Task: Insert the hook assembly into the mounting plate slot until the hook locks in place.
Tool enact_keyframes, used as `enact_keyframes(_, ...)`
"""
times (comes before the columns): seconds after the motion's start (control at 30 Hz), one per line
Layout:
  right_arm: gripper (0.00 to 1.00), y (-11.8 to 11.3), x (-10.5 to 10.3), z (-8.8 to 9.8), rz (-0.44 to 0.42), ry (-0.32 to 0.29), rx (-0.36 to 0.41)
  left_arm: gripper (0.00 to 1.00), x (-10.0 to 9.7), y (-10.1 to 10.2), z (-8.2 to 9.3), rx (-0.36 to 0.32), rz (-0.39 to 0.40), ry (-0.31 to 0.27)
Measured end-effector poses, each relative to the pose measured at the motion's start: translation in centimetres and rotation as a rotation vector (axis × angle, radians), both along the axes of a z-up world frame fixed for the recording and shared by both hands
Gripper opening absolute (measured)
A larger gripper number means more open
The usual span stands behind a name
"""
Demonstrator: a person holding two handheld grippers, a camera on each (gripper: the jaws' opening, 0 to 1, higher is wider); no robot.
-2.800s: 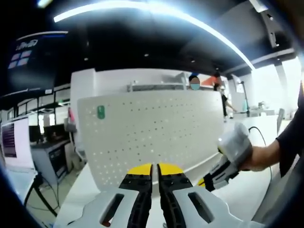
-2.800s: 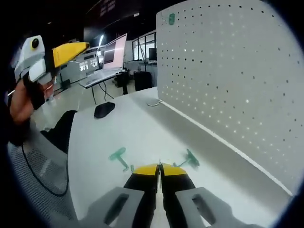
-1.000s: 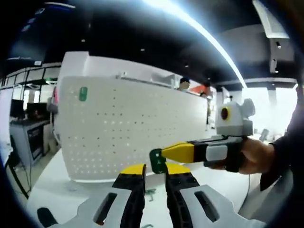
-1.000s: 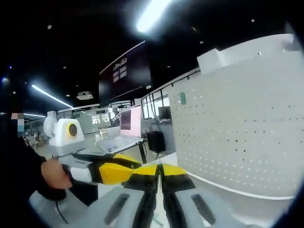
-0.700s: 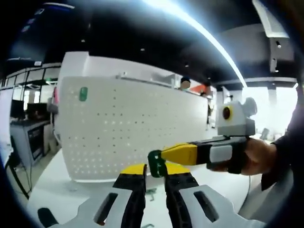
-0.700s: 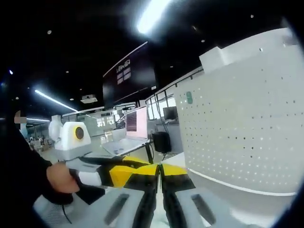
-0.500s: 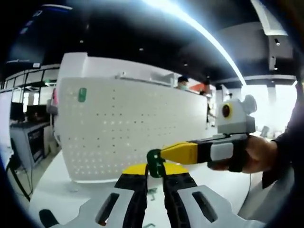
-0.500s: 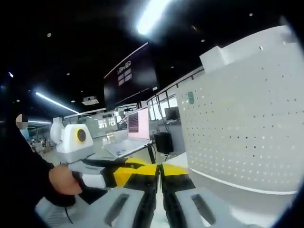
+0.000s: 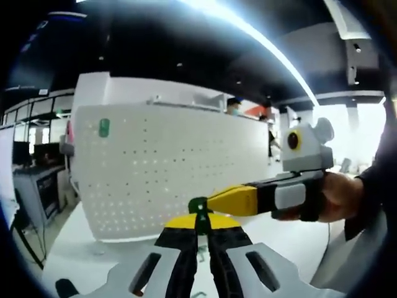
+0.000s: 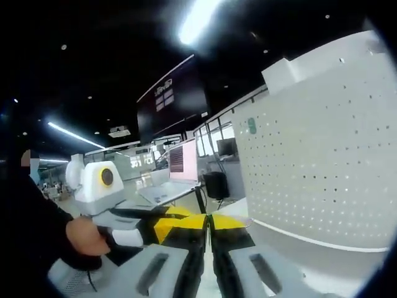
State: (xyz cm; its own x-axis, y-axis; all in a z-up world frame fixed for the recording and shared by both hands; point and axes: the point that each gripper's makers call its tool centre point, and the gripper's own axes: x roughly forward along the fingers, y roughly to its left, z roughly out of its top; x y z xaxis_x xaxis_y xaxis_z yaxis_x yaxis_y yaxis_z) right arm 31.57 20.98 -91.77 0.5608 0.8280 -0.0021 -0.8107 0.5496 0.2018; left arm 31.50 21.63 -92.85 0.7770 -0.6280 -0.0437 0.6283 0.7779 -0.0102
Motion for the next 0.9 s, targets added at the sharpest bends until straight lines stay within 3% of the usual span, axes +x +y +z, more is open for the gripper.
enact_keyframes(0.53,0.0,0.03,-0.07,0.0,0.006,-0.019,-0.017,0.03,0.0,0.02,-0.06,0.008,0.002,-0.004)
enact_keyframes(0.9,0.01,0.09,-0.19,-0.33,0.008,-0.075,-0.098,0.03,-0.06,-0.04,-0.14,0.02,0.0,-0.008)
